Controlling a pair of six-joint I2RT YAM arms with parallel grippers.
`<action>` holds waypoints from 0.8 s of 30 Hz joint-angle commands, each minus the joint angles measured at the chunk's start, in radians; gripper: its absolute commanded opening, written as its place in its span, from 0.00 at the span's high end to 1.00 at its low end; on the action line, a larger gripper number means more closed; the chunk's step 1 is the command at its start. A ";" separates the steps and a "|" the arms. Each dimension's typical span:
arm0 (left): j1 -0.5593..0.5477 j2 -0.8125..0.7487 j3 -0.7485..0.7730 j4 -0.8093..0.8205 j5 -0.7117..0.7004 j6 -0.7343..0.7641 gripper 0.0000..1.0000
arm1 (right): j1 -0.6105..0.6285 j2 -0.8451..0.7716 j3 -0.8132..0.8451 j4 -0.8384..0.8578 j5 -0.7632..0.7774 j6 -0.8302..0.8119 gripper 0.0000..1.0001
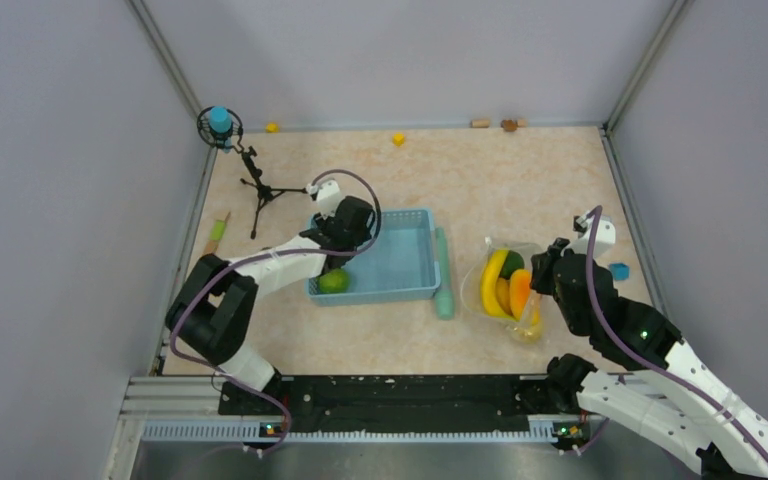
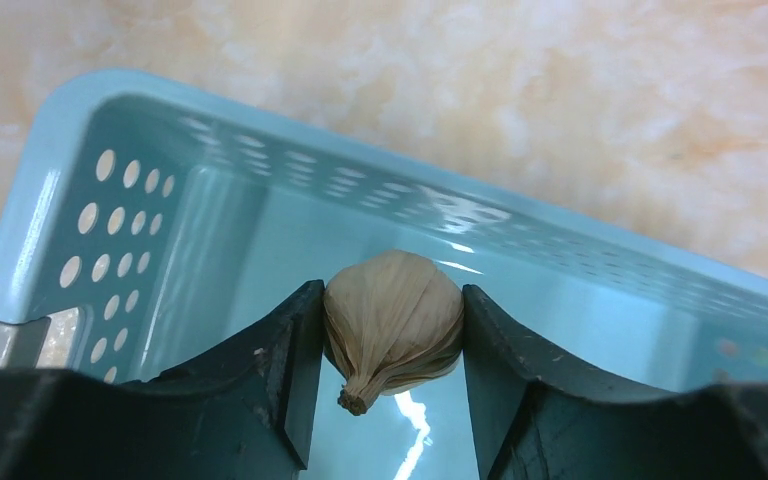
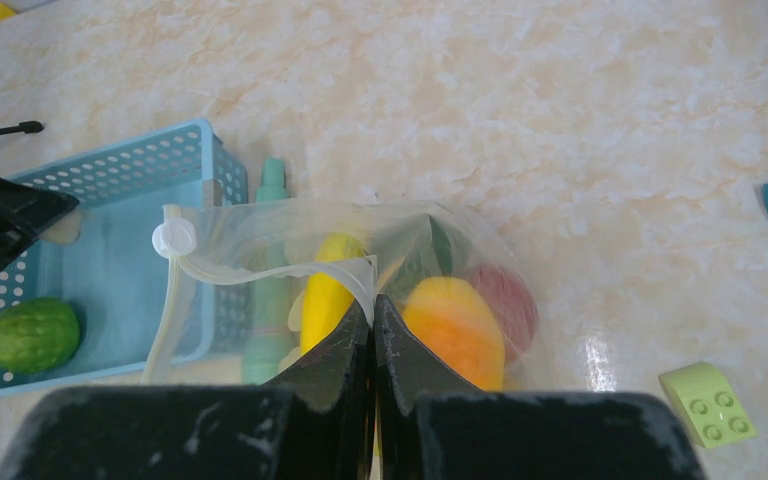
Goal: Place the food in the zip-top bag and seal the zipper
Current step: Pick up the fake vegetable from the bin, then place the fake vegetable in the zipper food storage bag.
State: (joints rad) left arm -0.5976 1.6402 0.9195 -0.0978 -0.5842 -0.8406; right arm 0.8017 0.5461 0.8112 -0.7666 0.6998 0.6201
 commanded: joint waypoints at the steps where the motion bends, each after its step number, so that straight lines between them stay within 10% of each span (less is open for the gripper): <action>1: -0.014 -0.168 -0.036 0.103 0.120 0.074 0.68 | -0.003 -0.002 0.004 0.038 0.028 -0.010 0.99; 12: -0.061 -0.343 -0.112 0.528 1.072 0.297 0.67 | -0.003 -0.003 -0.001 0.038 0.022 -0.008 0.98; 24: -0.347 -0.322 0.067 0.378 1.075 0.549 0.66 | -0.002 -0.006 -0.002 0.029 0.017 0.003 0.98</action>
State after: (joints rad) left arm -0.9092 1.3228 0.9409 0.2691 0.4591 -0.3958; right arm 0.8017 0.5461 0.8112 -0.7677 0.7017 0.6209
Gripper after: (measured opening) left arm 0.538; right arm 0.019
